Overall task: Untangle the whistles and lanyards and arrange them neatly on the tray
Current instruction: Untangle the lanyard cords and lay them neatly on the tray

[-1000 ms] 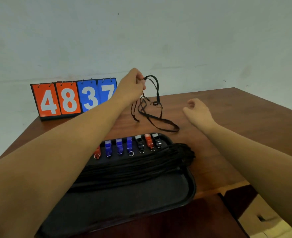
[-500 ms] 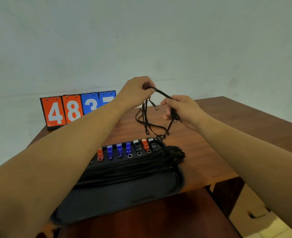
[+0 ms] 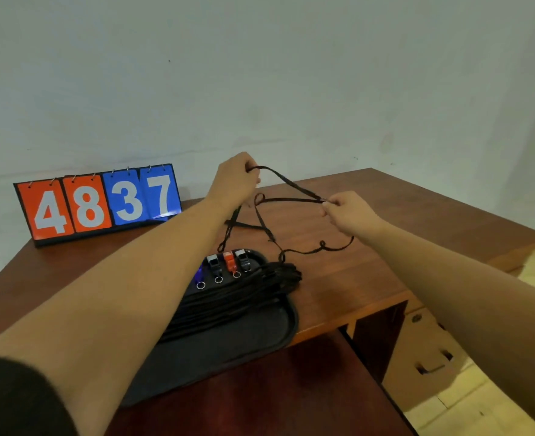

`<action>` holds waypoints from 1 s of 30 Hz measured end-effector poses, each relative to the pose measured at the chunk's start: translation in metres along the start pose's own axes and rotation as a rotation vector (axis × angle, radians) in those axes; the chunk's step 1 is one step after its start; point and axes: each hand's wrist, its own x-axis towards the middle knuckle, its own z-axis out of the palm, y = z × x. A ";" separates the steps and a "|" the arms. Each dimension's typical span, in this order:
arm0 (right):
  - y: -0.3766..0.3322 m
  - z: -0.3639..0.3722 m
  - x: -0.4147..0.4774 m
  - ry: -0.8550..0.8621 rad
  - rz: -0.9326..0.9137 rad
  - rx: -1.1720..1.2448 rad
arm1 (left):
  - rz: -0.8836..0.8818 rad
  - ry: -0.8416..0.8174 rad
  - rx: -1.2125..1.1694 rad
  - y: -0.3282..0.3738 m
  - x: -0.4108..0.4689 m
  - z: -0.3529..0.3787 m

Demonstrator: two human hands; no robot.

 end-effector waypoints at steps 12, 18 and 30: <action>0.016 0.000 0.000 0.008 0.108 -0.086 | -0.083 -0.096 -0.240 0.044 -0.009 -0.003; -0.048 0.006 -0.025 -0.299 -0.107 0.555 | 0.070 -0.182 -0.120 0.061 -0.031 -0.018; -0.092 0.004 -0.064 -0.515 0.004 0.960 | 0.167 -0.203 0.197 0.053 -0.069 -0.089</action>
